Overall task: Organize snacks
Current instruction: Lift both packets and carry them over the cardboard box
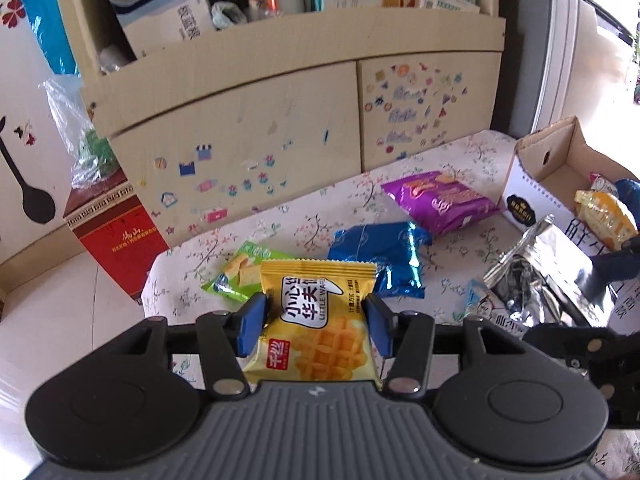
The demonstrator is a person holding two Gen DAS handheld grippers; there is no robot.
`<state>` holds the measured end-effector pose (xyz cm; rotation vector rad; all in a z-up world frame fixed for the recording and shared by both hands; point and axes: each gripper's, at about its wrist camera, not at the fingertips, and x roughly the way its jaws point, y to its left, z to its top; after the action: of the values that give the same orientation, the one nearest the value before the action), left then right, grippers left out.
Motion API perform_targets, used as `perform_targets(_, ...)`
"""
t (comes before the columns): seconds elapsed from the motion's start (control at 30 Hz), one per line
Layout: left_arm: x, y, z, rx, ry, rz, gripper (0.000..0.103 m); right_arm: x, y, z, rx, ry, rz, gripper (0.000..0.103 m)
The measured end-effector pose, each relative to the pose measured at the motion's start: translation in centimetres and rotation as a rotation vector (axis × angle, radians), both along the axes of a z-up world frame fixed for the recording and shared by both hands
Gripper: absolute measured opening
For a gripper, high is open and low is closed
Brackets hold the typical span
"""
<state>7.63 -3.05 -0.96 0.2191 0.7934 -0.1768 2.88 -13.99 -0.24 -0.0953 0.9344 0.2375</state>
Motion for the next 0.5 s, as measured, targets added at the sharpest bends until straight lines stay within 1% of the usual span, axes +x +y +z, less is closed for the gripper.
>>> perform_targets(0.27,-0.6,-1.7,1.3,-0.017,-0.053,-0.022,0.053,0.0,-1.4,1.2,-0.001,-0.034,-0.031,0.066)
perform_targets(0.5,-0.7,-3.7,2.0,-0.051,-0.078,-0.036,0.053,0.0,-4.4,3.5,0.016,-0.091,-0.104,0.066)
